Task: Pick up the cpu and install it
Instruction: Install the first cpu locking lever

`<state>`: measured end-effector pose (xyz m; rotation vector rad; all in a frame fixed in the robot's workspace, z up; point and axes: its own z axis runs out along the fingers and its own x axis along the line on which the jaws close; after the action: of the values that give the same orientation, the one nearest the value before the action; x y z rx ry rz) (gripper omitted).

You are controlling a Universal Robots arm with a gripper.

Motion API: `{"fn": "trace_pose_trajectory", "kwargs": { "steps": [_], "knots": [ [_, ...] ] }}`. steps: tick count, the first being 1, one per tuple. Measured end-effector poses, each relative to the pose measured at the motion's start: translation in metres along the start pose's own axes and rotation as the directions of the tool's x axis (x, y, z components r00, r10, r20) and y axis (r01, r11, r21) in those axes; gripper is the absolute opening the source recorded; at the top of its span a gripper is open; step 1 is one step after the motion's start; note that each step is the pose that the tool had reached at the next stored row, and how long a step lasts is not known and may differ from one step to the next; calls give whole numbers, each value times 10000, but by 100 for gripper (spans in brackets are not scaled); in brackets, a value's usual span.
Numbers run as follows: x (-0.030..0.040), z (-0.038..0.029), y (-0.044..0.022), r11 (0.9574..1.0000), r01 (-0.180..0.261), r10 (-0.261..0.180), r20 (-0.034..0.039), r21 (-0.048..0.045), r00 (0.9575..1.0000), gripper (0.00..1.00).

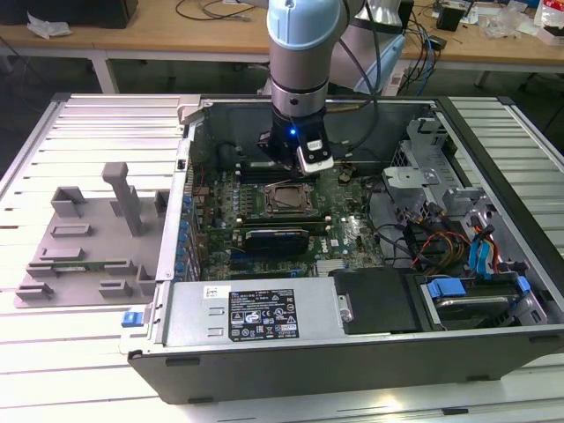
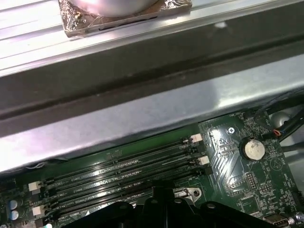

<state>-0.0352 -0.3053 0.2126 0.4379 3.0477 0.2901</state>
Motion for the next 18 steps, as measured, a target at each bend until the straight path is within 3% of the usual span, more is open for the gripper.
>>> {"fn": "trace_pose_trajectory", "kwargs": {
  "steps": [5,10,13,15,18],
  "knots": [
    [18,7,13,9998,-179,179,37,0,9998,11],
    [105,17,-3,9991,-434,433,111,17,9990,11],
    [116,48,-13,9981,-595,591,224,157,9980,11],
    [116,73,-18,9970,-700,690,330,327,9971,11],
    [126,79,8,9967,-742,730,343,334,9967,11]
  ]
}}
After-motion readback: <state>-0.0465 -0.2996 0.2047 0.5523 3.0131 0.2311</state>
